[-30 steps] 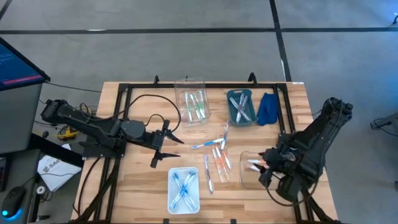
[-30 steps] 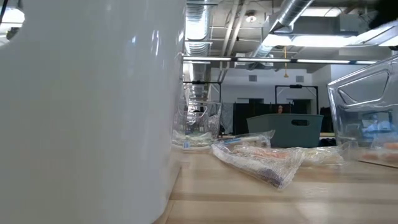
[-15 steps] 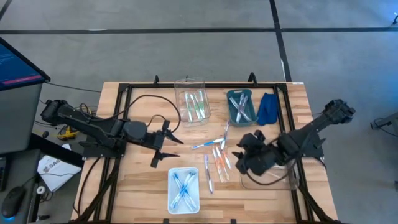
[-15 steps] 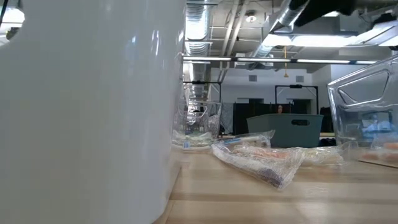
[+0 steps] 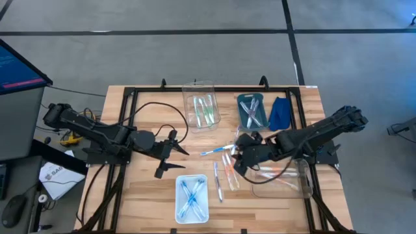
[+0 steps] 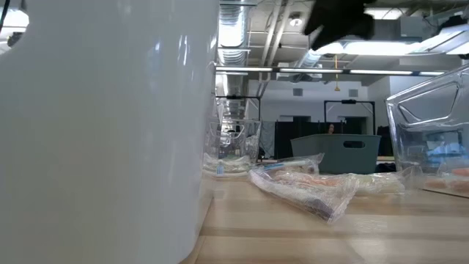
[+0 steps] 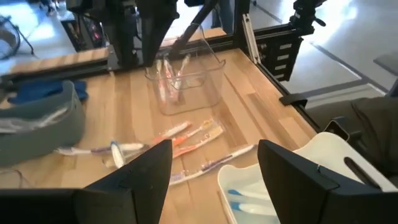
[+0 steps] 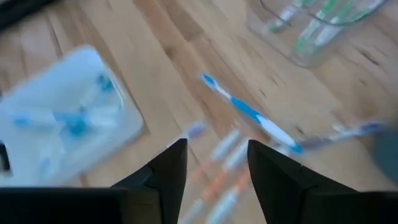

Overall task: Pick & Place Toothbrushes
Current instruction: Put the orange toothbrush into the bottom transparent bin

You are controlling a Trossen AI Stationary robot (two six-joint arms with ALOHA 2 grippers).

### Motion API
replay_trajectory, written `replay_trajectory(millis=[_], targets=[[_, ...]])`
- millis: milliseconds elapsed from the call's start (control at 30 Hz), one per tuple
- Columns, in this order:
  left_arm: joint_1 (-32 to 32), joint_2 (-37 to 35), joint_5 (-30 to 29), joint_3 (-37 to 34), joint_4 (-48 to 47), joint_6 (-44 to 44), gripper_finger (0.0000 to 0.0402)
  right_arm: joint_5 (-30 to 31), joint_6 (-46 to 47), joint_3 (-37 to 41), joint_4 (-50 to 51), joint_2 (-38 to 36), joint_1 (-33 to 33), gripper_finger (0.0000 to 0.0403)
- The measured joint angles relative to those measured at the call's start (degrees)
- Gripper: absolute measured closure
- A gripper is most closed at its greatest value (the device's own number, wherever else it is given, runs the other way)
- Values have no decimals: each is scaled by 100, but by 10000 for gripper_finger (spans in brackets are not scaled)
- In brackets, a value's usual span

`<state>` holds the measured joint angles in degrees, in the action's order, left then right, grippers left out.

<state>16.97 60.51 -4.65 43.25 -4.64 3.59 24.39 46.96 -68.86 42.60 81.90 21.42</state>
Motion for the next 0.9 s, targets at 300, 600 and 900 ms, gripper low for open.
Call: replay_trajectory(millis=[300,600,900], targets=[[0,0,1,-4,-399,-594,169,-1004,366,-17,-263,997,-443,264],[0,-4,-1,-435,-172,-864,169,-1503,707,-16,-360,1760,-635,293],[0,-7,-1,-446,-80,-882,169,-1875,668,-30,-1115,2131,-687,299]])
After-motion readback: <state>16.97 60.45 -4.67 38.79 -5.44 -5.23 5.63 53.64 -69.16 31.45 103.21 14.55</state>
